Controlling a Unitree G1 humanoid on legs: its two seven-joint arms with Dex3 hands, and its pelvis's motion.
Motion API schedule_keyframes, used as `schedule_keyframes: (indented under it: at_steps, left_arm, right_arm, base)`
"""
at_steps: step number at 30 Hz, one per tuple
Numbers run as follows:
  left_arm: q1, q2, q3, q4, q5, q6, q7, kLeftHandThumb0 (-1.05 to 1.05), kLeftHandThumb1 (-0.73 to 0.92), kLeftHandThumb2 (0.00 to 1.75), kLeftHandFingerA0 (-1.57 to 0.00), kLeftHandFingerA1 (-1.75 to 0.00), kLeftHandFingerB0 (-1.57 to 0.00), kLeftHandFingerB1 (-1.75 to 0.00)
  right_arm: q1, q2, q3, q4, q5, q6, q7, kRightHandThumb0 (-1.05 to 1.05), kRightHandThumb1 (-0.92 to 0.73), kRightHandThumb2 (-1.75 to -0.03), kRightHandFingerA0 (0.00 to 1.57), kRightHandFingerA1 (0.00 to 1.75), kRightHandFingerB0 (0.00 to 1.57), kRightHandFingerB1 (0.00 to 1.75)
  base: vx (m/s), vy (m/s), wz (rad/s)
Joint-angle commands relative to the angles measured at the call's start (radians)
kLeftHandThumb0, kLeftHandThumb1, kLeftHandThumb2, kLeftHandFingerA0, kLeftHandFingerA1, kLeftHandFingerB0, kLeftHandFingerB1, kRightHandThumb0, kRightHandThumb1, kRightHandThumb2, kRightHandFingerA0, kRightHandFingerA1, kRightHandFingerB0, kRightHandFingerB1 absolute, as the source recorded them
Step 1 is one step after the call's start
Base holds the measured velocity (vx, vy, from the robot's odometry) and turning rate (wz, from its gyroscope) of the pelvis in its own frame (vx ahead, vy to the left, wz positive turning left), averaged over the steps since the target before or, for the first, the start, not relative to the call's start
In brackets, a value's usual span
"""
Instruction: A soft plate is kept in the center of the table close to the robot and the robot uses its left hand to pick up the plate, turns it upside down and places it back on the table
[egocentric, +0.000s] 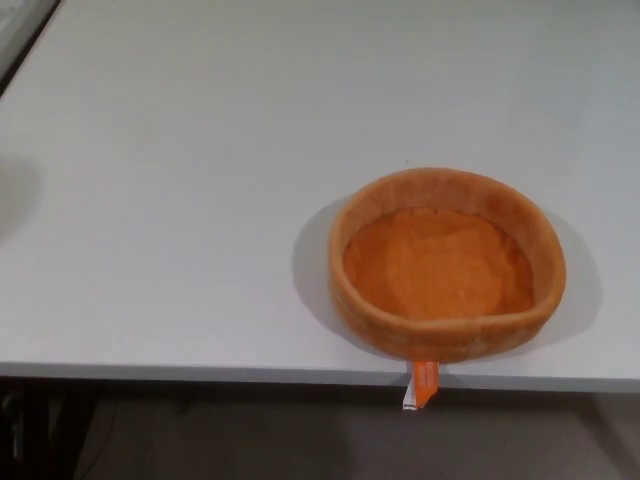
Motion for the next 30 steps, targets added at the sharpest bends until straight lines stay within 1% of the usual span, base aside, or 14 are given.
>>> schedule_keyframes:
  at_steps: [1, 8, 9, 10, 15, 16, 20, 21, 23, 24, 25, 27, 29, 30]
  left_arm:
    - [0.146, 0.008, -0.012, -0.130, -0.081, -0.571, -0.086, -0.80, 0.85, 0.66, -0.29, -0.39, -0.28, -0.32]
    - [0.158, 0.006, -0.011, -0.131, -0.075, -0.585, -0.079, -0.83, 0.86, 0.66, -0.29, -0.39, -0.29, -0.33]
    - [0.157, 0.007, -0.011, -0.129, -0.075, -0.589, -0.080, -0.82, 0.86, 0.66, -0.29, -0.39, -0.28, -0.33]
    - [0.157, 0.007, -0.011, -0.126, -0.078, -0.592, -0.082, -0.82, 0.85, 0.66, -0.29, -0.39, -0.29, -0.32]
    - [0.151, 0.006, -0.009, -0.116, -0.088, -0.612, -0.090, -0.82, 0.86, 0.66, -0.28, -0.40, -0.28, -0.32]
    - [0.155, 0.003, -0.009, -0.123, -0.102, -0.613, -0.095, -0.82, 0.84, 0.66, -0.29, -0.39, -0.29, -0.32]
    - [0.164, -0.011, -0.005, -0.138, -0.135, -0.628, -0.101, -0.81, 0.84, 0.66, -0.28, -0.41, -0.29, -0.32]
    - [0.180, -0.009, -0.001, -0.167, -0.145, -0.627, -0.098, -0.78, 0.65, 1.06, -0.20, -0.51, -0.17, -0.45]
    - [0.196, -0.009, 0.005, -0.201, -0.171, -0.627, -0.101, -0.79, 0.65, 1.06, -0.21, -0.52, -0.18, -0.45]
    - [0.207, -0.010, 0.006, -0.221, -0.189, -0.621, -0.106, -0.82, 0.84, 0.66, -0.26, -0.41, -0.28, -0.31]
    - [0.213, -0.010, 0.009, -0.236, -0.196, -0.621, -0.105, -0.79, 0.65, 1.06, -0.20, -0.51, -0.18, -0.45]
    - [0.223, -0.007, 0.021, -0.270, -0.226, -0.646, -0.105, -0.81, 0.66, 1.08, -0.23, -0.53, -0.19, -0.45]
    - [0.221, -0.006, 0.039, -0.271, -0.225, -0.671, -0.100, -0.84, 0.87, 0.67, -0.29, -0.43, -0.30, -0.33]
    - [0.221, -0.008, 0.051, -0.277, -0.224, -0.678, -0.093, -0.86, 0.87, 0.67, -0.32, -0.43, -0.32, -0.33]
  right_arm:
    - [0.166, -0.081, -0.087, -0.165, 0.213, -0.425, 0.251, -0.70, -0.77, -0.64, 0.61, 0.38, 0.36, 0.33]
    - [0.192, -0.074, -0.093, -0.187, 0.217, -0.437, 0.258, -0.71, -0.77, -0.65, 0.60, 0.39, 0.38, 0.35]
    - [0.184, -0.073, -0.095, -0.171, 0.221, -0.443, 0.265, -0.69, -0.62, -0.96, 0.52, 0.54, 0.32, 0.49]
    - [0.172, -0.073, -0.097, -0.143, 0.219, -0.453, 0.269, -0.68, -0.63, -0.96, 0.53, 0.55, 0.31, 0.48]
    - [0.143, -0.070, -0.103, -0.088, 0.220, -0.492, 0.279, -0.65, -0.63, -0.95, 0.53, 0.55, 0.31, 0.48]
    - [0.150, -0.067, -0.104, -0.108, 0.233, -0.481, 0.291, -0.63, -0.76, -0.65, 0.61, 0.39, 0.38, 0.35]
    - [0.193, -0.069, -0.104, -0.193, 0.210, -0.463, 0.265, -0.66, -0.77, -0.64, 0.61, 0.39, 0.37, 0.34]
    - [0.193, -0.067, -0.106, -0.197, 0.231, -0.461, 0.286, -0.68, -0.77, -0.64, 0.60, 0.40, 0.37, 0.34]
    - [0.194, -0.065, -0.107, -0.197, 0.235, -0.457, 0.292, -0.69, -0.77, -0.64, 0.60, 0.39, 0.38, 0.34]
    - [0.197, -0.067, -0.108, -0.198, 0.231, -0.460, 0.290, -0.70, -0.77, -0.64, 0.60, 0.39, 0.38, 0.34]
    - [0.195, -0.067, -0.110, -0.192, 0.231, -0.464, 0.293, -0.67, -0.77, -0.64, 0.60, 0.38, 0.37, 0.35]
    - [0.170, -0.064, -0.115, -0.142, 0.241, -0.473, 0.313, -0.67, -0.77, -0.65, 0.61, 0.38, 0.37, 0.34]
    - [0.161, -0.060, -0.118, -0.120, 0.260, -0.484, 0.337, -0.67, -0.62, -0.95, 0.52, 0.54, 0.32, 0.49]
    - [0.156, -0.061, -0.120, -0.108, 0.258, -0.486, 0.338, -0.67, -0.62, -0.95, 0.53, 0.54, 0.32, 0.48]
  base:
    - [0.00, 0.000, 0.00]
    - [0.00, 0.000, 0.00]
    - [0.00, 0.000, 0.00]
    - [0.00, 0.000, 0.00]
    - [0.00, 0.000, 0.00]
    - [0.00, 0.000, 0.00]
    - [0.00, 0.000, 0.00]
    - [0.00, 0.000, 0.00]
    - [0.00, 0.000, 0.00]
    - [0.00, 0.000, 0.00]
    - [0.00, 0.000, 0.00]
    - [0.00, 0.000, 0.00]
    - [0.00, 0.000, 0.00]
    - [0.00, 0.000, 0.00]
